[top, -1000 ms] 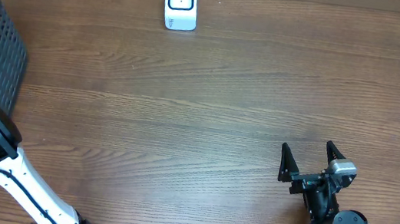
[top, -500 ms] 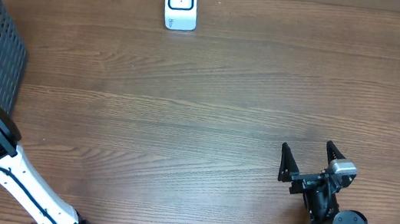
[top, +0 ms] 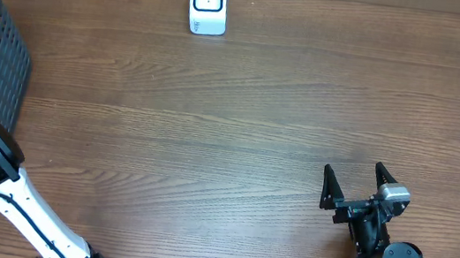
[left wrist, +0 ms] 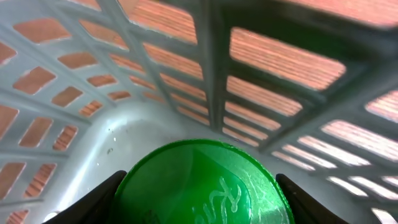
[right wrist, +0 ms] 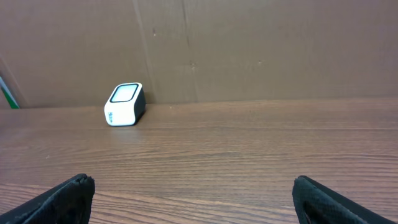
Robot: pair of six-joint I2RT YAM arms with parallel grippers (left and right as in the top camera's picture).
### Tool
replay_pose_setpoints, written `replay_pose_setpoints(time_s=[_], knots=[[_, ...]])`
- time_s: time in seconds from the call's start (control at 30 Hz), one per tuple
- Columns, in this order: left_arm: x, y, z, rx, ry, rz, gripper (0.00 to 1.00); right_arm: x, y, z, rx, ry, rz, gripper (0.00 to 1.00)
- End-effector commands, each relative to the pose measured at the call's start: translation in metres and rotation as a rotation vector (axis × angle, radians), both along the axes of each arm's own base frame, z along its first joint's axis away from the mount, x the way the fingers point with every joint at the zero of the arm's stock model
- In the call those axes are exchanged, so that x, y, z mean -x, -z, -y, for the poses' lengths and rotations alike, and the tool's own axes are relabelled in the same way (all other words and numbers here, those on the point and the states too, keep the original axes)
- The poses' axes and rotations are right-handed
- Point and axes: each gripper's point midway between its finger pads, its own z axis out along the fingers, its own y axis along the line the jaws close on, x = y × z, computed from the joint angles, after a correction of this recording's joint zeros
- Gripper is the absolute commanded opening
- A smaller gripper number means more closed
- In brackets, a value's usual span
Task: Scan the item barcode
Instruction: 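Grasp the green-lidded jar by its lid with the left gripper, then lift the jar out of the basket and carry it toward the scanner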
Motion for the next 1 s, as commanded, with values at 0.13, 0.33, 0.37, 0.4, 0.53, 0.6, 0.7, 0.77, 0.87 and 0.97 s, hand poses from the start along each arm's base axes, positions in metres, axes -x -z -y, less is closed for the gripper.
replay_pose_setpoints(time_s=[0.13, 0.33, 0.37, 0.4, 0.53, 0.6, 0.7, 0.77, 0.87, 0.97], knots=[[0.005, -0.124, 0.017, -0.044, -0.063, 0.199, 0.45, 0.000, 0.002, -0.001, -0.007, -0.007, 0.002, 1.00], [0.037, -0.224, 0.043, -0.056, -0.127, 0.358, 0.43, 0.000, 0.002, -0.001, -0.007, -0.007, 0.002, 1.00], [0.043, -0.238, 0.047, -0.065, -0.129, 0.377, 0.43, 0.000, 0.002, -0.001, -0.007, -0.007, 0.002, 1.00], [0.049, -0.254, 0.053, -0.075, -0.130, 0.401, 0.43, 0.000, 0.002, -0.001, -0.007, -0.007, 0.002, 1.00], [0.074, -0.306, 0.077, -0.079, -0.132, 0.496, 0.43, 0.000, 0.002, -0.001, -0.007, -0.007, 0.002, 1.00], [0.082, -0.329, 0.097, -0.059, -0.091, 0.551, 0.43, 0.000, 0.002, -0.001, -0.007, -0.007, 0.002, 1.00], [0.093, -0.356, 0.132, -0.013, -0.019, 0.615, 0.42, 0.000, 0.002, -0.001, -0.007, -0.007, 0.002, 1.00], [0.098, -0.366, 0.159, 0.042, 0.024, 0.635, 0.42, 0.000, 0.002, -0.001, -0.007, -0.007, 0.002, 1.00], [0.096, -0.368, 0.201, 0.115, 0.129, 0.630, 0.43, 0.000, 0.002, -0.001, -0.007, -0.007, 0.002, 1.00], [0.087, -0.357, 0.242, 0.193, 0.226, 0.584, 0.43, 0.000, 0.002, -0.001, -0.007, -0.007, 0.002, 1.00]])
